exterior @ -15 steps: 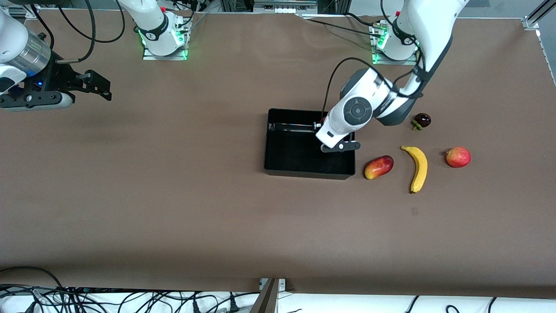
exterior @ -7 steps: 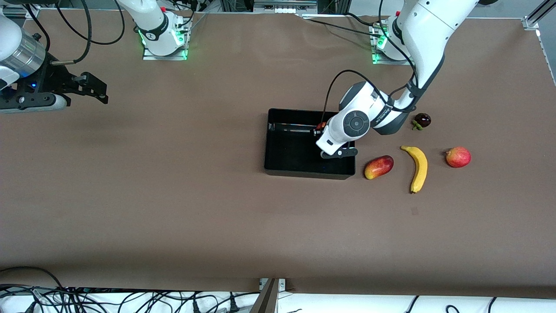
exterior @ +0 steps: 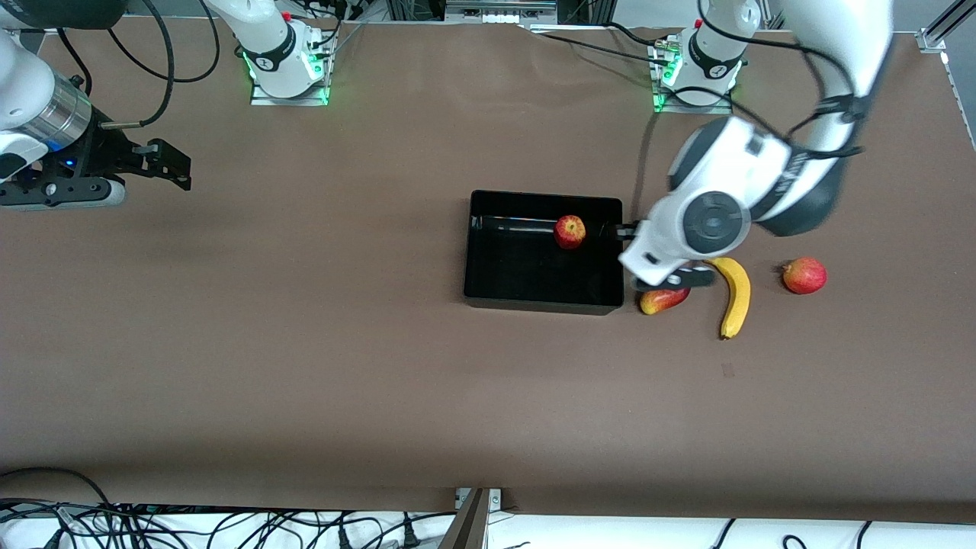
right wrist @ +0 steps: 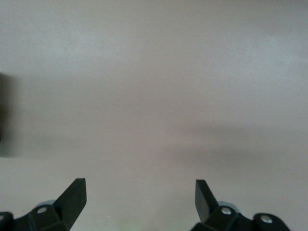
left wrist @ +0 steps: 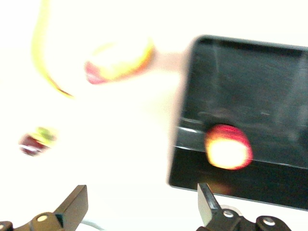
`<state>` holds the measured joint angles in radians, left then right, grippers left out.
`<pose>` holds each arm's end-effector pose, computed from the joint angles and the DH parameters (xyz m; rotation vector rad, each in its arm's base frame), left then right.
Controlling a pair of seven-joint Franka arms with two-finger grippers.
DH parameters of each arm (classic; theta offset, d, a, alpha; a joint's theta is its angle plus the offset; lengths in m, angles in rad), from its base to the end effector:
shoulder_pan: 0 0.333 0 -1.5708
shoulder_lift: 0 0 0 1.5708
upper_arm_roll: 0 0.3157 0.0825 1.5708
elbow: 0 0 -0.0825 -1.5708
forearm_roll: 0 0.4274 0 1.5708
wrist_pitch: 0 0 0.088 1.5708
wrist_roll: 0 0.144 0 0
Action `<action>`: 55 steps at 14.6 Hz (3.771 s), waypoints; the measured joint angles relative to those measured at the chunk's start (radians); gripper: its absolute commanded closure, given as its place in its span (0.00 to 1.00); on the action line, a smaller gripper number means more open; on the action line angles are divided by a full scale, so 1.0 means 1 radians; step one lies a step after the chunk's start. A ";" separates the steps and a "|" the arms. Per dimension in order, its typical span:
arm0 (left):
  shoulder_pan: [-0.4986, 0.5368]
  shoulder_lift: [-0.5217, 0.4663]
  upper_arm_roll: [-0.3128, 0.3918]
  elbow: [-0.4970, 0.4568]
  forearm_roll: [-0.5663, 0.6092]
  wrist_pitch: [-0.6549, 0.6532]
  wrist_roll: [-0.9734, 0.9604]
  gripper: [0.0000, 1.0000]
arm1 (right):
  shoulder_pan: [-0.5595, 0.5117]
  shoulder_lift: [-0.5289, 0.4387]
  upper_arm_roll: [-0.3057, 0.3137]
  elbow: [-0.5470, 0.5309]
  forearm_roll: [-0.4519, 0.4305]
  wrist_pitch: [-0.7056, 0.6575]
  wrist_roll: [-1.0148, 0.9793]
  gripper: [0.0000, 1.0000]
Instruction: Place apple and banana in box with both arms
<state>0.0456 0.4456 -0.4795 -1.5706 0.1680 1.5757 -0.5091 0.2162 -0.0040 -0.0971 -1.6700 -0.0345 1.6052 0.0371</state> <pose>0.6109 -0.2273 0.3310 -2.9512 -0.0617 0.5440 0.5900 0.0656 0.5415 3.0989 0.1306 -0.0899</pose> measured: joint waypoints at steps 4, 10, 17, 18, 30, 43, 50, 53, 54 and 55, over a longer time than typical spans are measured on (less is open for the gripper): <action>0.094 0.039 0.012 -0.001 0.165 0.020 0.263 0.00 | 0.000 0.001 0.001 0.004 -0.001 0.007 0.000 0.00; 0.356 0.194 0.022 -0.048 0.190 0.299 0.630 0.00 | 0.000 0.006 0.005 0.005 -0.001 0.011 0.000 0.00; 0.391 0.234 0.017 -0.226 0.260 0.548 0.652 0.99 | 0.000 0.007 0.005 0.007 -0.001 0.012 0.000 0.00; 0.395 0.234 0.019 -0.237 0.260 0.559 0.652 1.00 | 0.000 0.007 0.005 0.007 -0.001 0.012 0.000 0.00; 0.296 0.134 -0.226 0.032 0.114 0.090 0.406 1.00 | 0.000 0.007 0.006 0.008 -0.001 0.012 0.000 0.00; -0.276 0.379 -0.084 0.049 0.055 0.424 -0.220 0.93 | 0.004 0.008 0.010 0.008 -0.001 0.012 0.000 0.00; -0.317 0.388 -0.028 0.084 0.055 0.432 -0.252 0.00 | 0.004 0.008 0.010 0.008 -0.001 0.012 0.000 0.00; -0.240 0.305 -0.034 0.123 -0.003 0.348 -0.253 0.00 | 0.004 0.008 0.010 0.009 -0.001 0.012 0.000 0.00; -0.201 0.260 -0.035 0.135 -0.032 0.318 -0.251 0.00 | 0.004 0.008 0.010 0.009 -0.001 0.012 0.000 0.00; -0.159 0.209 -0.036 0.142 -0.045 0.270 -0.249 0.00 | 0.004 0.008 0.010 0.009 -0.001 0.012 0.000 0.00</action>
<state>-0.1136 0.6548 -0.5160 -1.4281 0.1230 1.8458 -0.7585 0.2205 0.0042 -0.0871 -1.6612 -0.0359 1.6176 0.0371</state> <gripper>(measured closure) 0.000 0.000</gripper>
